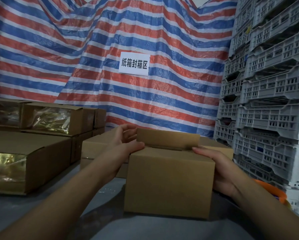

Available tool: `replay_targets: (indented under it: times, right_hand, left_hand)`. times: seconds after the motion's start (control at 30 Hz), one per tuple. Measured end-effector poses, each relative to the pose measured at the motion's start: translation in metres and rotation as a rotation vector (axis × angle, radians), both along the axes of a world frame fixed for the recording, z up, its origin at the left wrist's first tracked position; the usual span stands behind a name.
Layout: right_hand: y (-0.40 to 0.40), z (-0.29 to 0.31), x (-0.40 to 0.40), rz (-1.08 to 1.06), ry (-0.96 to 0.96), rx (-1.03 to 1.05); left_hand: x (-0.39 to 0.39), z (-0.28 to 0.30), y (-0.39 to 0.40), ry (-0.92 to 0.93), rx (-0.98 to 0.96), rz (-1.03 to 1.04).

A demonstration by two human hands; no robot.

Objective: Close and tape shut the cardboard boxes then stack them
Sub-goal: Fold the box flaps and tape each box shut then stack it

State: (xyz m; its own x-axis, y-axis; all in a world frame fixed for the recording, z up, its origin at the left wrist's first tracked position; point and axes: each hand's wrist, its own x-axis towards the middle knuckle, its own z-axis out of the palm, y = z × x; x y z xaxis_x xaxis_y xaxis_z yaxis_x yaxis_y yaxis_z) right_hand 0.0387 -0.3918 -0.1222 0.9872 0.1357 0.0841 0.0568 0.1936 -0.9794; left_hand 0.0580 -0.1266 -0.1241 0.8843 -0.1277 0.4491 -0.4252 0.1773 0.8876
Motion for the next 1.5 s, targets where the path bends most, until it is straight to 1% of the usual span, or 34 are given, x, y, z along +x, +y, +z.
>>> replay_targets:
  times: [0.07, 0.2, 0.37, 0.5, 0.63, 0.77, 0.9, 0.97, 1.03, 1.1, 1.13, 1.2, 1.27, 1.3, 1.37, 1.43, 1.5]
  right_hand:
    - [0.0, 0.0, 0.0, -0.002, 0.006, 0.007]
    - [0.0, 0.0, -0.001, 0.023, 0.022, 0.03]
    - [0.002, -0.003, -0.001, 0.009, 0.028, 0.05]
    - [0.002, -0.005, -0.001, -0.003, -0.005, 0.066]
    - [0.002, -0.001, 0.001, 0.03, -0.005, 0.082]
    - [0.004, 0.001, 0.005, -0.031, 0.072, 0.016]
    - [0.004, 0.002, 0.006, -0.061, 0.056, -0.006]
    - [0.004, 0.002, 0.004, -0.071, 0.044, 0.007]
    - [0.004, 0.002, 0.003, -0.072, 0.044, 0.017]
    - [0.005, 0.002, 0.001, -0.06, 0.036, 0.02]
    - [0.005, 0.002, 0.001, -0.059, 0.031, 0.018]
    - [0.007, 0.003, -0.001, -0.069, 0.022, 0.009]
    - [0.007, 0.003, -0.002, -0.089, 0.019, -0.003]
    - [0.008, 0.004, -0.002, -0.091, 0.017, -0.009]
    - [0.008, 0.004, -0.001, -0.087, 0.01, -0.014]
    - [0.006, 0.002, 0.0, -0.082, -0.007, -0.017]
    - [0.004, 0.0, 0.003, -0.054, -0.029, -0.012]
  left_hand:
    - [0.001, 0.0, 0.001, -0.015, 0.022, 0.028]
    - [-0.001, -0.001, 0.002, -0.044, 0.17, 0.103]
    - [-0.002, 0.002, 0.0, -0.028, 0.22, 0.221]
    - [-0.002, 0.003, 0.001, -0.019, 0.257, 0.226]
    - [-0.003, 0.005, 0.001, -0.02, 0.288, 0.225]
    - [-0.005, 0.006, 0.003, -0.004, 0.299, 0.213]
    - [-0.004, 0.009, 0.003, 0.038, 0.346, 0.21]
    - [-0.004, 0.017, 0.005, 0.039, 0.425, 0.201]
    - [-0.004, 0.031, 0.007, 0.021, 0.612, 0.225]
    - [-0.006, 0.046, 0.001, -0.072, 0.811, 0.335]
    - [-0.008, 0.051, -0.005, -0.155, 0.864, 0.412]
    - [-0.013, 0.06, -0.021, -0.32, 0.863, 0.507]
    - [-0.021, 0.063, -0.039, -0.424, 0.832, 0.512]
    - [-0.024, 0.063, -0.049, -0.469, 0.853, 0.517]
    - [-0.03, 0.062, -0.065, -0.533, 0.977, 0.536]
    - [-0.037, 0.057, -0.076, -0.549, 1.168, 0.497]
    - [-0.041, 0.052, -0.078, -0.481, 1.314, 0.3]
